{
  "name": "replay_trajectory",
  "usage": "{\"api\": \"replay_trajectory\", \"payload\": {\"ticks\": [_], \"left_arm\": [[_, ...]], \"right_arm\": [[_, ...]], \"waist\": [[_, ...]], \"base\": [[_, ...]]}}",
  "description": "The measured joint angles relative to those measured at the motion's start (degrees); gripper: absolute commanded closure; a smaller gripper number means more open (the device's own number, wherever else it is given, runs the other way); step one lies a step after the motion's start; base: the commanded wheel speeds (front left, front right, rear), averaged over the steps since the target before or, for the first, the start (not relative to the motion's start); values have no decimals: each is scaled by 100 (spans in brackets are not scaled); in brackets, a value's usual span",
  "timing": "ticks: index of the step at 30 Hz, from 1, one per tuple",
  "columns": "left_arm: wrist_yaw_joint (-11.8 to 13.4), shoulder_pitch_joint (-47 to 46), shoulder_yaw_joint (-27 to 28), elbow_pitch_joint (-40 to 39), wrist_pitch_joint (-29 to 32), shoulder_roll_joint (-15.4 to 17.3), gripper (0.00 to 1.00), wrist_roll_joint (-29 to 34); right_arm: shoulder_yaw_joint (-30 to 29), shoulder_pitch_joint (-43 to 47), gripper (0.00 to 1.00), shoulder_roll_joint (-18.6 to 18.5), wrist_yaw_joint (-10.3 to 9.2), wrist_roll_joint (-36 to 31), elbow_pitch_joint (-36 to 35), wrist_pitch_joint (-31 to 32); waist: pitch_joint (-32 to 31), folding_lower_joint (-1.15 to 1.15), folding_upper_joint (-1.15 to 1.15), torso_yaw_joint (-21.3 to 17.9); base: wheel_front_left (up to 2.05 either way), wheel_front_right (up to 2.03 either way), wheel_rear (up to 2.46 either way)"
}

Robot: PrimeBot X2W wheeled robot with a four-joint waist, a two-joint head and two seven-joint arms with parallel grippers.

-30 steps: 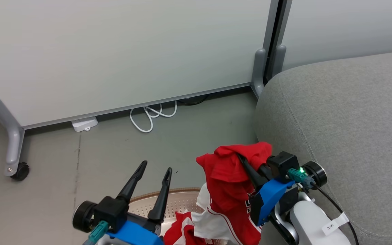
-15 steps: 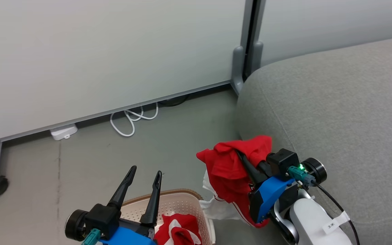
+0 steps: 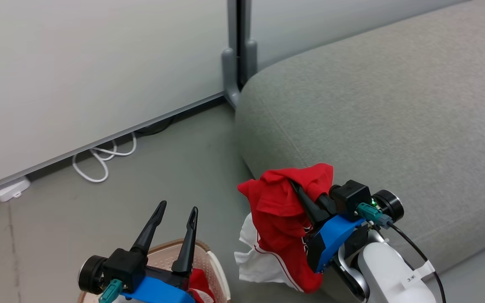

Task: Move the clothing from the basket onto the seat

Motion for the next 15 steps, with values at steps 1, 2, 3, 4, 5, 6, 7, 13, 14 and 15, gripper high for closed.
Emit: {"api": "replay_trajectory", "payload": {"ticks": [1,2,3,4,5,6,7,13,14,15], "left_arm": [[-13,-10,12,3,0,-1,0,2],[-18,-16,26,8,0,-3,0,13],[-20,-19,34,8,0,-4,0,30],[-26,-24,41,8,0,-8,0,43],[-27,-30,52,8,0,-7,0,44],[-38,-43,60,5,0,-5,0,51],[-41,-49,73,3,0,-3,0,59],[-44,-113,104,-5,0,29,0,101],[-44,-126,102,-5,0,32,0,102],[-44,-140,99,-4,0,36,0,103]], "right_arm": [[-7,1,100,1,0,-1,-14,0],[-11,3,100,1,0,-3,-33,-1],[-23,7,100,2,0,-11,-47,-2],[-31,8,100,-1,0,-15,-60,-2],[-29,10,100,1,0,-15,-74,-3],[-36,12,100,1,0,-15,-86,-4],[-35,13,100,0,0,-14,-100,-10],[-20,53,100,1,0,33,-155,-58],[-30,63,100,1,0,47,-158,-62],[-49,71,100,1,0,47,-162,-71]], "waist": [[17,0,0,-77],[35,0,0,-154],[54,0,0,-232],[72,0,0,-306],[91,0,0,-378],[110,0,0,-451],[130,0,0,-519],[242,0,0,-870],[260,0,0,-913],[282,0,0,-943]], "base": [[0,0,0],[0,0,0],[0,0,0],[0,0,0],[0,0,0],[0,0,0],[0,0,0],[0,0,0],[0,0,0],[0,0,0]]}}
